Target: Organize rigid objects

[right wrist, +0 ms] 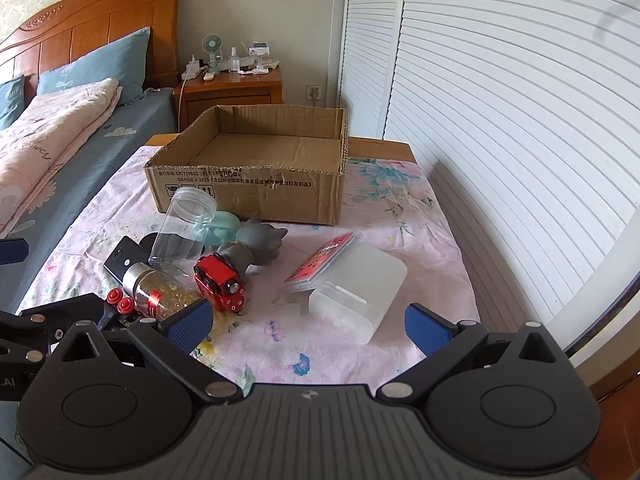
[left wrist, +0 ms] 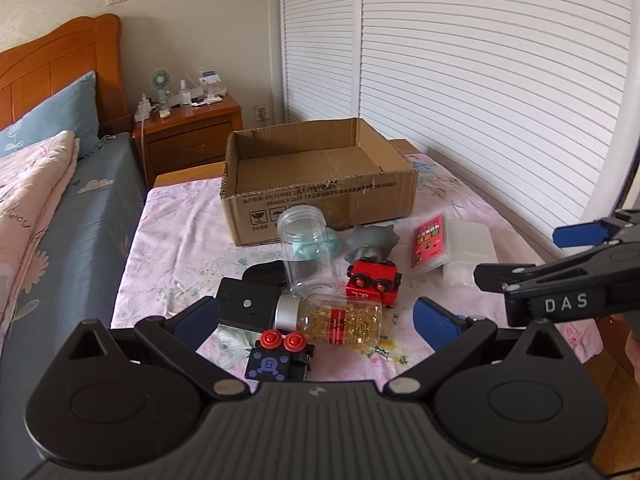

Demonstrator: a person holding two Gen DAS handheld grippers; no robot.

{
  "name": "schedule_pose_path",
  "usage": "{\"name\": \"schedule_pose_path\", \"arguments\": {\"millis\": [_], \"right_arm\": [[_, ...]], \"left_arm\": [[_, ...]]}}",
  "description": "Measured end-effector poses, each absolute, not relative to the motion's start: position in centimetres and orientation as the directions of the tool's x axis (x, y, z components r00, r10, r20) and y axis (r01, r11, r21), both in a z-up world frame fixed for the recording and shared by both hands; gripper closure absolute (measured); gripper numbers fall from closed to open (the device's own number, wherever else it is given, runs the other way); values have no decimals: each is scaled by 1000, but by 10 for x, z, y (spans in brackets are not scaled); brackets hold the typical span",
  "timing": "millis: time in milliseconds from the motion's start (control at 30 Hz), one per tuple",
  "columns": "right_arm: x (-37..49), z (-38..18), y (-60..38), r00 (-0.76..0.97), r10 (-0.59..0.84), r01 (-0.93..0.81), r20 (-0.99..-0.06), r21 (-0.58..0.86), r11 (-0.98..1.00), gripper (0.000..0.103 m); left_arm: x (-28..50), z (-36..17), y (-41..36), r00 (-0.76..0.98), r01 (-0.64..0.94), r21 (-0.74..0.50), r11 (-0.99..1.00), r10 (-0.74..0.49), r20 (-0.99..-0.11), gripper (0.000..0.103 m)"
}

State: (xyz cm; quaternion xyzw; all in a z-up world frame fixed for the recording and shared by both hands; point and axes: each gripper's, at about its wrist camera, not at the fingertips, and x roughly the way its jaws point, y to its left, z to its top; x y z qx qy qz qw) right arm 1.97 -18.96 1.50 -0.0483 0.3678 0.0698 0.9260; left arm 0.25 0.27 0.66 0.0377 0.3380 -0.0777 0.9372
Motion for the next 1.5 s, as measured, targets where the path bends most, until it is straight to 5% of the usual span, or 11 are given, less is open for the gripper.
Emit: {"name": "schedule_pose_path", "arguments": {"millis": [1000,1500], "right_arm": [[50,-66,-220,607,111,-256,-787,-61,965,0],[125,-28,-248,598,368,-506,-712,21,862,0]], "left_arm": [[36,-100,36,622,203,-21,979,-145,-770,0],[47,-100,36,627,125,-23,992,-97,-773,0]]}}
